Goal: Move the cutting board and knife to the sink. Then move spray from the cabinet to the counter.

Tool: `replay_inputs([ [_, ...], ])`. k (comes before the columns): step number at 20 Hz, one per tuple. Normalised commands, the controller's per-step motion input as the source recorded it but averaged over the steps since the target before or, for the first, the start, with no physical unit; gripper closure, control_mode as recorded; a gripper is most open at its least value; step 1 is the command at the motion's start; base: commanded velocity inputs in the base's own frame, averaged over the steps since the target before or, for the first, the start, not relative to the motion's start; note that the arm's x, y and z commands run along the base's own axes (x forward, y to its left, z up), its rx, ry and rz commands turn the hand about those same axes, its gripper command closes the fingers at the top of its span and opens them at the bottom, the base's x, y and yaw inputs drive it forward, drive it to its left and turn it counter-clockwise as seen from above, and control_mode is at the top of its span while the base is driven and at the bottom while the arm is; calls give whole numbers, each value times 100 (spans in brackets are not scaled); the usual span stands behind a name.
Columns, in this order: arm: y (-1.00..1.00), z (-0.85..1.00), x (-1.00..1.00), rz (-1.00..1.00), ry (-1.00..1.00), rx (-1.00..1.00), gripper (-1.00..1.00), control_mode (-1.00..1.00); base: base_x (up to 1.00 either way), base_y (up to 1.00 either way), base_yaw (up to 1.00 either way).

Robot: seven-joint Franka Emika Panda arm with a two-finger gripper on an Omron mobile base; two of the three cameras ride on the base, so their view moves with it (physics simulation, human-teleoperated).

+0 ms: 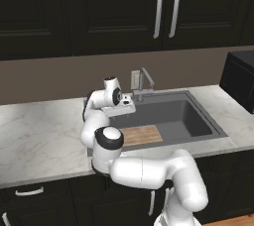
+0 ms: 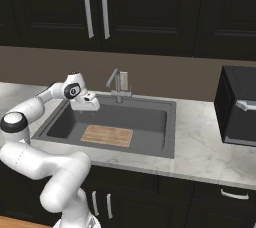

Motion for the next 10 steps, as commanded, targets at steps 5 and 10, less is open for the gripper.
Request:
replay_inputs([
  [5, 0, 17, -34, 7, 0, 2, -100, -100, 0, 0, 0],
  [10, 0, 14, -40, 9, -3, 0, -100, -100, 0, 0, 0],
])
